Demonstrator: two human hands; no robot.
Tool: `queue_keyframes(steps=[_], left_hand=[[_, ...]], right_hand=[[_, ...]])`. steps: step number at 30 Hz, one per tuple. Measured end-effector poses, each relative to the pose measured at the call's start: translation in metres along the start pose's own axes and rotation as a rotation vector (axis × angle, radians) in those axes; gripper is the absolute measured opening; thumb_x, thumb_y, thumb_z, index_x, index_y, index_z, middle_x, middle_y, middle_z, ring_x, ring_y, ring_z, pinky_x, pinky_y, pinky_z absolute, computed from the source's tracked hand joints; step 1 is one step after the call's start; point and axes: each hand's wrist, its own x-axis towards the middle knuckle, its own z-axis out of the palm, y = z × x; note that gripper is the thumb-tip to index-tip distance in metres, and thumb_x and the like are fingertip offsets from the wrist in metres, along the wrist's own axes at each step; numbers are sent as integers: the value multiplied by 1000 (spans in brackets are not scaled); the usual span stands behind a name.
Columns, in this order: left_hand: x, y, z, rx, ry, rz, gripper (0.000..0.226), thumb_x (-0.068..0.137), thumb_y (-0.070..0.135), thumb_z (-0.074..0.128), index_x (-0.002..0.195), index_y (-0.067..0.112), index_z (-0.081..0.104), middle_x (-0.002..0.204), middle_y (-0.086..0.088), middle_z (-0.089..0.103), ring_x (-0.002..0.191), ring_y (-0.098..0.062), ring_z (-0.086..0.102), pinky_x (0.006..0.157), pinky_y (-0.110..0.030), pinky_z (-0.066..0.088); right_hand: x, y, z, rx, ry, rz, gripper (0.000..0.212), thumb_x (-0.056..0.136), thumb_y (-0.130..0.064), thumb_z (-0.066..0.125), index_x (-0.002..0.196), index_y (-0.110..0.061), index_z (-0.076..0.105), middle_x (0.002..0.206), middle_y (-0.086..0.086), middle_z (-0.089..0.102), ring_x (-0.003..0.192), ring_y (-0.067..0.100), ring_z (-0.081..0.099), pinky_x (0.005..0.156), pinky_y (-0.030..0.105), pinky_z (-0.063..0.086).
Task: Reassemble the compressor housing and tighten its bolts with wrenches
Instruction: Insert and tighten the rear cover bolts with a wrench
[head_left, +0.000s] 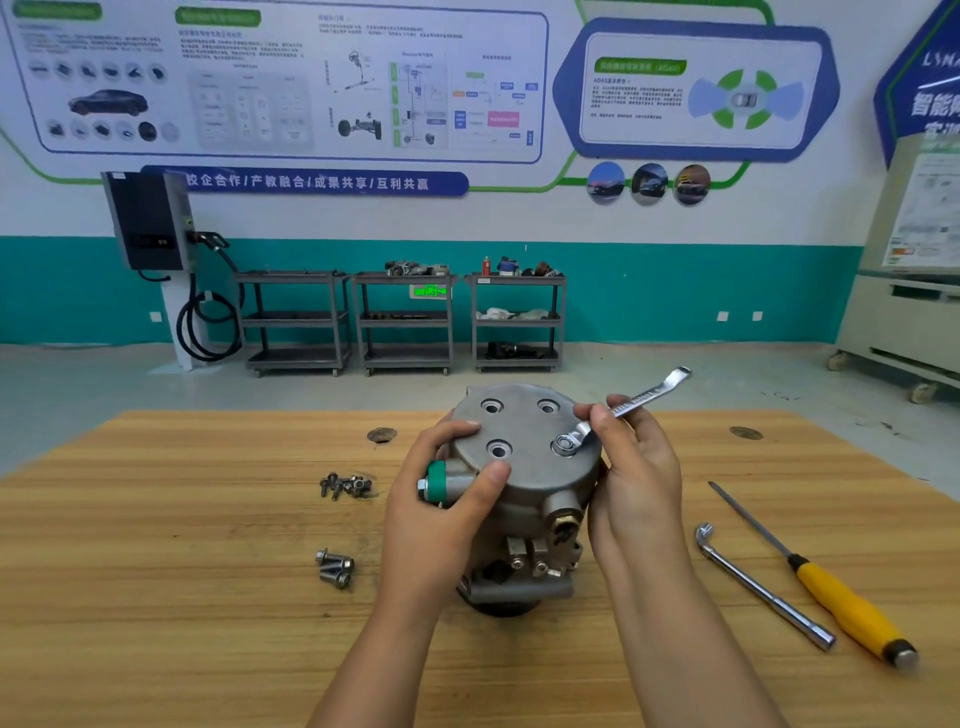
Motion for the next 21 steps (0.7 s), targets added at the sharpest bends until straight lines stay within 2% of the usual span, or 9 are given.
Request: queue_keyframes(steps=[6, 9, 11, 15, 21], left_hand=[[1, -1, -3, -50, 7, -18, 31, 60, 37, 71, 90, 36, 65, 101, 21, 66, 86, 0, 65, 62, -15, 50], [0, -1, -2, -28, 7, -29, 30, 64, 38, 75, 92, 36, 64, 103, 18, 66, 88, -4, 65, 64, -20, 53], [0, -3, -2, -18, 20, -21, 28, 68, 33, 80, 91, 36, 64, 103, 17, 67, 88, -3, 65, 65, -18, 52], [4, -2, -1, -49, 24, -3, 25, 69, 29, 80, 89, 32, 66, 100, 19, 67, 84, 2, 64, 60, -10, 47], [4, -1, -1, -77, 17, 16, 21, 69, 19, 66, 88, 28, 66, 91, 19, 68, 75, 2, 63, 58, -11, 46]], right_hand=[[15, -15, -4, 95, -107, 116, 19, 88, 2, 47, 78, -14, 50, 65, 0, 68, 65, 10, 66, 68, 23, 50], [36, -36, -10, 394, -106, 224, 14, 93, -15, 43, 84, -14, 54, 66, -1, 65, 64, 11, 65, 78, 30, 49], [43, -41, -15, 566, -124, 254, 25, 97, -28, 39, 85, -13, 55, 60, -3, 54, 54, 9, 56, 75, 30, 50], [36, -35, -19, 575, -71, 159, 41, 99, -41, 26, 72, -16, 45, 53, -5, 37, 45, 8, 38, 56, 23, 42], [16, -30, -19, 429, 78, -88, 41, 102, -38, 24, 70, -18, 40, 48, -8, 33, 42, 7, 34, 49, 18, 43]])
